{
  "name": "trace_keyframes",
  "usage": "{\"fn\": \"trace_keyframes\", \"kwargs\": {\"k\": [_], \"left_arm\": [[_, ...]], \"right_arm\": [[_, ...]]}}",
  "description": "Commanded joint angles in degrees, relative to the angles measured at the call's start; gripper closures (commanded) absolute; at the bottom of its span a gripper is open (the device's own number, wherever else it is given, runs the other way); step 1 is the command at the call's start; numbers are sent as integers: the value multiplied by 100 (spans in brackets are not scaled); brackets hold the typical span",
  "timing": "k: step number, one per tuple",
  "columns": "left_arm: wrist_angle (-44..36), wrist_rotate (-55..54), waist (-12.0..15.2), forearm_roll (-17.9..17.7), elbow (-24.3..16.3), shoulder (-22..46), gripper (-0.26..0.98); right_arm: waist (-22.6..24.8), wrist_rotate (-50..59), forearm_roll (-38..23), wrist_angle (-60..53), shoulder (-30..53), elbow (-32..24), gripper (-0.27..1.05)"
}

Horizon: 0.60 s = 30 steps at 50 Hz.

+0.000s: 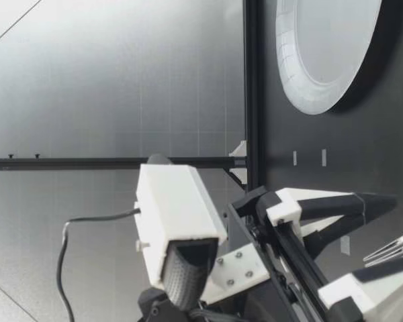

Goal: Pick up the fork and place it on the plate.

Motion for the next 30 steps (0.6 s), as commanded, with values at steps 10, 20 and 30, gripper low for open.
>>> {"fn": "trace_keyframes", "kwargs": {"k": [10,20,30], "left_arm": [[-202,0,-26,-53,-26,35,14],[-220,0,-26,-88,-26,53,14],[-220,0,-26,-97,-18,79,25]], "right_arm": [[18,18,9,-62,-79,-35,29],[18,114,9,-62,-79,-26,29],[18,123,9,-62,-88,-26,29]]}}
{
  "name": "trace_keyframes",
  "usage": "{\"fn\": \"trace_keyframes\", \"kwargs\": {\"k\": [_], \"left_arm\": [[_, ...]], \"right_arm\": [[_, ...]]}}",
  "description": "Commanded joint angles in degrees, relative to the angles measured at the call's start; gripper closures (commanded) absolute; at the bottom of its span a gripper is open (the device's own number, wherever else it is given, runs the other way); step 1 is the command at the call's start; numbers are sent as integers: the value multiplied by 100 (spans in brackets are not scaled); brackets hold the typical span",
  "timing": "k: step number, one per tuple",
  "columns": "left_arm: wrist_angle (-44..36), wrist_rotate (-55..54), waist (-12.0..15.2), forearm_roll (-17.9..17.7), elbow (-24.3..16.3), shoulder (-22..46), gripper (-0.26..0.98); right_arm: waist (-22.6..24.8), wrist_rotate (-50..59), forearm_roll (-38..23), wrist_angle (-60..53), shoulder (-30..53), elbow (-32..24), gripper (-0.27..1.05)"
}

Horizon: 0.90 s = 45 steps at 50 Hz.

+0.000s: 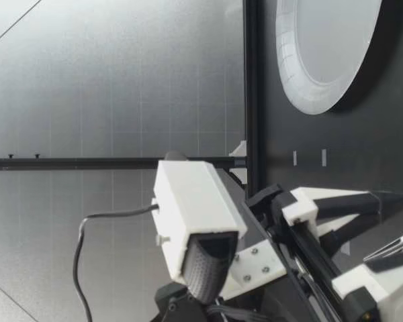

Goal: Pick up the fork and place it on the plate.

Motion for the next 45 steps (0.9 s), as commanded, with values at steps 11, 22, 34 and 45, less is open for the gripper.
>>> {"fn": "trace_keyframes", "kwargs": {"k": [11,22,34,45], "left_arm": [[-44,-9,-9,-18,-26,-35,35],[-9,-9,-9,-26,-26,26,36],[18,0,-9,-26,-26,-70,50],[-26,-26,-9,-26,-97,-211,70]], "right_arm": [[18,18,9,-62,18,-70,29],[18,18,9,-62,18,-62,29],[18,9,9,-62,9,-70,29],[18,9,9,-62,9,-97,30]]}}
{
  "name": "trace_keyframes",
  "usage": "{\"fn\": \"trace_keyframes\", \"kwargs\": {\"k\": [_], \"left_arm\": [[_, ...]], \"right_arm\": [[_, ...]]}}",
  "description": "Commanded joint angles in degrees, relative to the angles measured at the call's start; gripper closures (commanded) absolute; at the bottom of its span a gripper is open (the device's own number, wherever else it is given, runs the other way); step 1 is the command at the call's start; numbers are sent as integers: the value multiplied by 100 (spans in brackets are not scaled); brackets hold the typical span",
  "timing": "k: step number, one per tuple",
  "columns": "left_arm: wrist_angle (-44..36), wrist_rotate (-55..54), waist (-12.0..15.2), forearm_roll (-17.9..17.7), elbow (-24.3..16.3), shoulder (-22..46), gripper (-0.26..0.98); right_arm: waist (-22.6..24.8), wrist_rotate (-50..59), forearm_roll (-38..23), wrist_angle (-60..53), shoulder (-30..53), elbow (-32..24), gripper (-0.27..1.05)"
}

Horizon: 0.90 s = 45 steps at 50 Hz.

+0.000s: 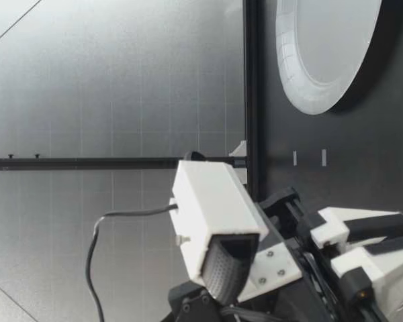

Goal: Pick up the fork and place it on the plate.

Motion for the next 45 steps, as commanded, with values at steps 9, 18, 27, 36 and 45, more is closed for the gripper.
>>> {"fn": "trace_keyframes", "kwargs": {"k": [9,18,27,36,45], "left_arm": [[-70,-79,18,-18,-325,-1063,70],[-993,-536,18,-79,-220,-1925,70],[-3524,-1793,18,-404,492,-2663,70],[-6170,-3797,26,-668,1556,-3103,70],[-7603,-6012,35,-668,2197,-3023,70]], "right_arm": [[9,-167,-88,-62,105,-334,29],[-18,-1020,-861,-158,369,-747,26],[-396,-2496,-1547,-606,712,-1160,19],[-782,-3806,-1600,-1310,1178,-1345,14],[-826,-4069,-1608,-2399,1723,-1389,14]]}}
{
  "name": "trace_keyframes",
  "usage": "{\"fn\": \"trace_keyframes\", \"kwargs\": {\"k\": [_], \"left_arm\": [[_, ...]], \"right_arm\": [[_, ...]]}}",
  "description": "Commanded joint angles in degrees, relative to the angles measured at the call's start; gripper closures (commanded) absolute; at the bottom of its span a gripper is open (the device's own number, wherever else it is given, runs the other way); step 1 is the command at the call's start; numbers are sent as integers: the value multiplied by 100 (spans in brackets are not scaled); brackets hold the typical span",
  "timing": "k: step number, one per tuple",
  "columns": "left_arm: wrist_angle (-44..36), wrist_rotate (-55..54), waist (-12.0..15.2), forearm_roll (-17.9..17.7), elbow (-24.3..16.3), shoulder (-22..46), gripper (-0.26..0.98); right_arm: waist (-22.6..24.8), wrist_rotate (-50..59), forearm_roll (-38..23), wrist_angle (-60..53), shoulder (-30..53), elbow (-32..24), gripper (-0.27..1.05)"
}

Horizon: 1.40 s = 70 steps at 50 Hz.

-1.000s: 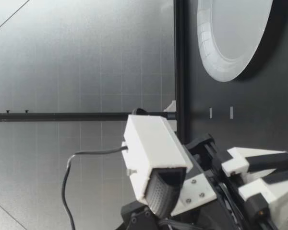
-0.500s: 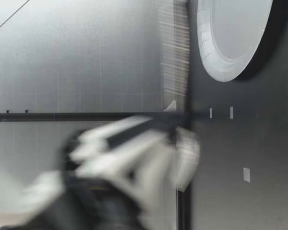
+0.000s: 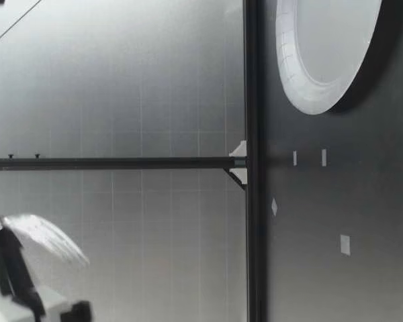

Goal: Pick up the fork and place it on the plate.

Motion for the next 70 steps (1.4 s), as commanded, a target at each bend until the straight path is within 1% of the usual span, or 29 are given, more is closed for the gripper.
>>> {"fn": "trace_keyframes", "kwargs": {"k": [1,7,12,13,18,21,25,27,32,47,53,62,70], "left_arm": [[-413,-809,9,9,53,-18,70],[-237,-2268,9,18,-105,167,70],[202,-3313,9,176,-334,439,70],[281,-3480,9,220,-369,492,70],[598,-4201,9,343,-545,686,70],[712,-4579,0,369,-650,738,70],[835,-4983,0,413,-747,773,70],[870,-5124,9,431,-773,773,70],[888,-5186,9,431,-800,782,70],[1143,-5203,0,439,-1063,940,70],[1169,-5203,-9,439,-1063,967,70],[1222,-5221,-9,439,-1081,1072,70],[1222,-5212,-9,439,-1204,1169,70]], "right_arm": [[-114,-202,-141,-466,211,-193,14],[-413,-1266,-448,-721,519,-360,13],[-642,-2619,-466,-721,782,-439,13],[-738,-3059,-466,-738,853,-457,13],[-949,-4579,-396,-791,1116,-475,13],[-984,-5432,-290,-861,1274,-475,13],[-984,-6319,-97,-1072,1441,-475,13],[-976,-6583,35,-1230,1494,-475,13],[-976,-6794,202,-1573,1582,-448,13],[-976,-6776,211,-1872,1978,-448,13],[-976,-6776,211,-2092,2030,-448,13],[-976,-6776,211,-2136,2074,-510,13],[-976,-6776,211,-2153,2215,-510,15]]}}
